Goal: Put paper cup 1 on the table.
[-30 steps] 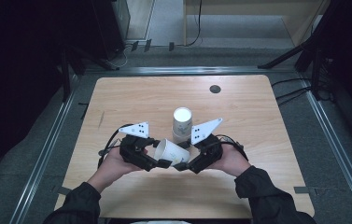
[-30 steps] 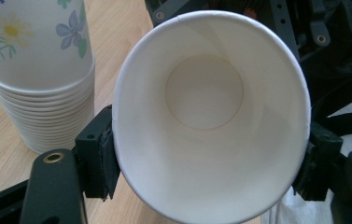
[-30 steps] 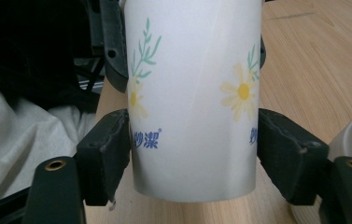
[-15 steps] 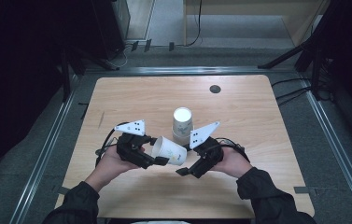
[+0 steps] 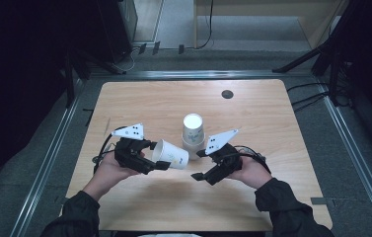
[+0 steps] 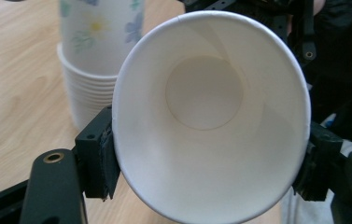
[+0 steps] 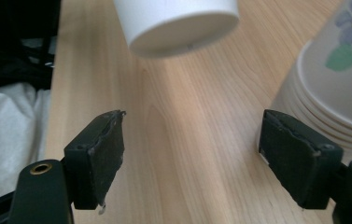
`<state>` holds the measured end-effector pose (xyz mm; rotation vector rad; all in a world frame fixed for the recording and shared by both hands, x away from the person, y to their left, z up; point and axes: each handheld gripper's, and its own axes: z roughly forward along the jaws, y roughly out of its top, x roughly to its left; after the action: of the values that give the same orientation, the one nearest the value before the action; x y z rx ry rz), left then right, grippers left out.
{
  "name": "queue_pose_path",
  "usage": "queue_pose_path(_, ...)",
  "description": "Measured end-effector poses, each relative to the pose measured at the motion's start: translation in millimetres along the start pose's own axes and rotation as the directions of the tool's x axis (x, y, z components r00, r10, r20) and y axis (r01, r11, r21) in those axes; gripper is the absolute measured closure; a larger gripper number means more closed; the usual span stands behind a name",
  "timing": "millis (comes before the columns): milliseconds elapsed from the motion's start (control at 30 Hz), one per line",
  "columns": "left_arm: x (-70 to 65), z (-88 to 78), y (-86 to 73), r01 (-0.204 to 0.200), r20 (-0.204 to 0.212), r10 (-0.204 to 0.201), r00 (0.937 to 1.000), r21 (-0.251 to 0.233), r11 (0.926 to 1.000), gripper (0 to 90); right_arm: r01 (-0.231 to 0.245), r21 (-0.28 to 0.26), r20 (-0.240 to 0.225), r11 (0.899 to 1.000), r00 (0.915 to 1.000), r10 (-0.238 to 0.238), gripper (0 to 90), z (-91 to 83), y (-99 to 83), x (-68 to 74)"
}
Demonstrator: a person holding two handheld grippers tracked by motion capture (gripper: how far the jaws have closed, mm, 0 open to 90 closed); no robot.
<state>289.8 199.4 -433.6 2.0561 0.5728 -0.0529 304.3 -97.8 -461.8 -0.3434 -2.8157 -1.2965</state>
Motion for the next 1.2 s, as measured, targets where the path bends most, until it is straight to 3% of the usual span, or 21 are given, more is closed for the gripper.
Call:
queue_pose_path(367,11.1,-8.4,-7.0,0.024,-0.068,-0.021,0.9975,0.048,0.9986,25.2,-0.059,0.008,0.082,0.998,0.9949,0.058,20.6,-2.9,-7.5,-7.4)
queue_pose_path(533,19.3,-10.6,-8.3,0.046,-0.100,-0.040,0.9942,0.061,0.9971,25.2,-0.091,0.014,0.153,0.996,0.9843,0.087,22.3,-7.7,-15.0,-16.6)
queue_pose_path(667,25.7,-12.3,-10.5,0.047,-0.125,-0.036,0.9915,0.086,0.9952,25.2,-0.114,-0.015,0.197,0.993,0.9738,0.114,22.6,-13.7,-21.2,-23.5)
queue_pose_path(933,38.5,-14.3,-11.3,0.062,-0.159,-0.044,0.9862,0.107,0.9924,25.2,-0.100,-0.030,0.229,0.995,0.9678,0.104,22.5,-19.9,-28.5,-25.8)
queue_pose_path(1200,51.3,-17.1,-12.4,0.078,-0.181,-0.053,0.9820,0.130,0.9885,25.1,-0.119,-0.019,0.242,0.993,0.9629,0.120,22.5,-23.1,-35.5,-26.7)
